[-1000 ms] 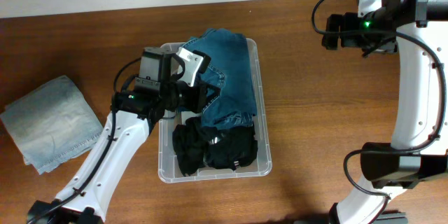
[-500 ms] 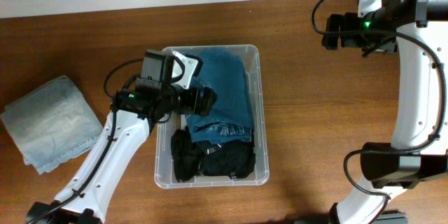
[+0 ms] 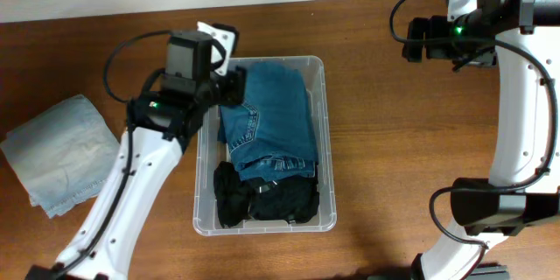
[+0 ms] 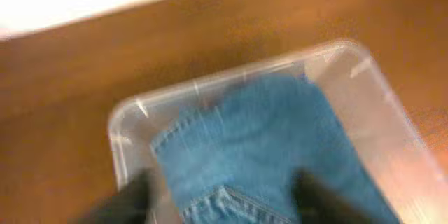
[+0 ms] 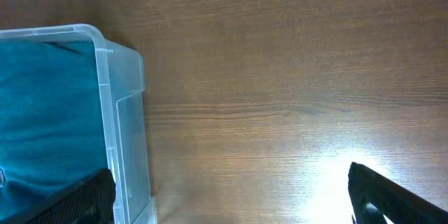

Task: Pack container
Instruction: 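Lay the dark-blue jeans over the clothes in the box, release, then grasp the light-blue jeans with the left gripper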

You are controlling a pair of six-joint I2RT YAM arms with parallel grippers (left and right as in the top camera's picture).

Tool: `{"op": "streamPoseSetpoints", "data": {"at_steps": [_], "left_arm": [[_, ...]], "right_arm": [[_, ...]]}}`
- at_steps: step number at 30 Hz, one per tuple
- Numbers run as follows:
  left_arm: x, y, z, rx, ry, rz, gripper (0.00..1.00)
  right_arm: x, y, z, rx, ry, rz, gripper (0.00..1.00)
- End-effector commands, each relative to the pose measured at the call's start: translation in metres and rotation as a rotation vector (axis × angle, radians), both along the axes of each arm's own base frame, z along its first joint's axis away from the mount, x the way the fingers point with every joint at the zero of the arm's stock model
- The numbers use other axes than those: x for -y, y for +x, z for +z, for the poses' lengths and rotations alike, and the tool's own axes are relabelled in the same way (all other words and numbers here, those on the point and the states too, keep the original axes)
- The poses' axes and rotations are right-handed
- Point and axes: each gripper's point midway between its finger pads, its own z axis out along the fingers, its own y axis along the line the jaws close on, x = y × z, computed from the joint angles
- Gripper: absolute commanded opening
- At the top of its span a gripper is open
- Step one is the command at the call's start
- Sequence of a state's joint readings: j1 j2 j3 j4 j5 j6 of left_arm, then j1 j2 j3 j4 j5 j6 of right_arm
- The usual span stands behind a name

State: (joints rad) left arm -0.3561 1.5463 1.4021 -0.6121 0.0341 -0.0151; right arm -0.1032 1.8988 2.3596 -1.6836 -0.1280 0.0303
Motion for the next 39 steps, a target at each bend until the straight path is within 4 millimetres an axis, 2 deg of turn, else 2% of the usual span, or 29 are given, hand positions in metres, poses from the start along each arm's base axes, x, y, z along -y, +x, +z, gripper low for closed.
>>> {"op": "streamPoseSetpoints", "data": {"at_steps": [1, 3, 5, 6, 8, 9, 11, 13, 14, 15, 16, 19, 20, 21, 23, 24, 26, 28, 30, 32, 34, 35, 39], "left_arm": [[0.01, -0.01, -0.067, -0.197, 0.092, -0.032, 0.2], [0.01, -0.023, -0.117, -0.357, 0.152, -0.037, 0.15], [0.006, -0.039, -0.176, -0.539, 0.205, -0.009, 0.14], [0.006, -0.046, -0.202, -0.616, 0.22, -0.016, 0.09], [0.011, -0.057, -0.228, -0.701, 0.205, -0.038, 0.05], [0.011, -0.058, -0.234, -0.718, 0.213, -0.036, 0.05], [0.012, -0.047, -0.223, -0.678, 0.213, -0.031, 0.05], [0.006, -0.026, -0.19, -0.58, 0.252, 0.007, 0.05], [0.003, -0.021, -0.176, -0.554, 0.262, 0.018, 0.06], [0.002, -0.019, -0.165, -0.535, 0.267, 0.025, 0.12], [-0.001, -0.017, -0.147, -0.51, 0.271, 0.036, 0.28], [-0.009, -0.017, -0.105, -0.452, 0.278, 0.058, 0.58], [-0.016, -0.018, -0.082, -0.407, 0.289, 0.079, 0.81], [-0.026, -0.019, -0.058, -0.347, 0.299, 0.11, 0.99], [-0.042, -0.019, -0.032, -0.281, 0.295, 0.159, 0.99], [-0.064, -0.019, -0.009, -0.231, 0.279, 0.229, 0.99], [-0.101, -0.019, 0.014, -0.19, 0.229, 0.351, 0.99], [-0.142, -0.021, 0.027, -0.17, 0.186, 0.478, 0.99], [-0.197, -0.025, 0.034, -0.171, 0.144, 0.618, 0.99], [-0.266, -0.036, 0.024, -0.21, 0.09, 0.787, 0.99], [-0.301, -0.046, 0.011, -0.242, 0.055, 0.868, 0.99], [-0.332, -0.058, -0.006, -0.284, 0.031, 0.945, 0.99], [-0.404, -0.092, -0.054, -0.413, 0.03, 1.001, 0.99]], "right_arm": [[0.001, -0.001, 0.006, 0.017, 0.0, -0.013, 0.99], [0.001, -0.001, 0.006, 0.017, 0.0, -0.013, 0.99], [0.001, -0.001, 0.006, 0.017, 0.0, -0.013, 0.99], [0.001, -0.001, 0.006, 0.017, 0.0, -0.013, 0.99], [0.001, -0.001, 0.006, 0.016, 0.0, -0.013, 0.99], [0.001, -0.001, 0.006, 0.016, 0.0, -0.013, 0.99], [0.001, -0.001, 0.006, 0.017, 0.0, -0.013, 0.99], [0.001, 0.0, 0.006, 0.018, 0.0, -0.013, 0.99], [0.001, 0.0, 0.006, 0.018, -0.001, -0.012, 0.99], [0.001, 0.0, 0.006, 0.018, -0.002, -0.01, 0.99], [0.002, -0.001, 0.006, 0.018, -0.003, -0.01, 0.99], [0.002, 0.0, 0.006, 0.018, -0.005, -0.011, 0.99], [0.002, 0.0, 0.006, 0.018, -0.005, -0.011, 0.99], [0.002, 0.0, 0.006, 0.018, -0.005, -0.011, 0.99], [0.002, 0.0, 0.006, 0.018, -0.005, -0.011, 0.99], [0.002, -0.001, 0.006, 0.017, -0.006, -0.011, 0.99], [0.002, -0.001, 0.006, 0.018, -0.007, -0.008, 0.99], [0.002, 0.0, 0.006, 0.018, -0.007, -0.008, 0.99], [0.002, 0.0, 0.006, 0.018, -0.007, -0.008, 0.99], [0.002, 0.0, 0.006, 0.018, -0.007, -0.008, 0.99], [0.002, 0.0, 0.006, 0.018, -0.007, -0.008, 0.99], [0.002, 0.0, 0.006, 0.018, -0.007, -0.008, 0.99], [0.002, -0.001, 0.006, 0.018, -0.007, -0.008, 0.99]]}}
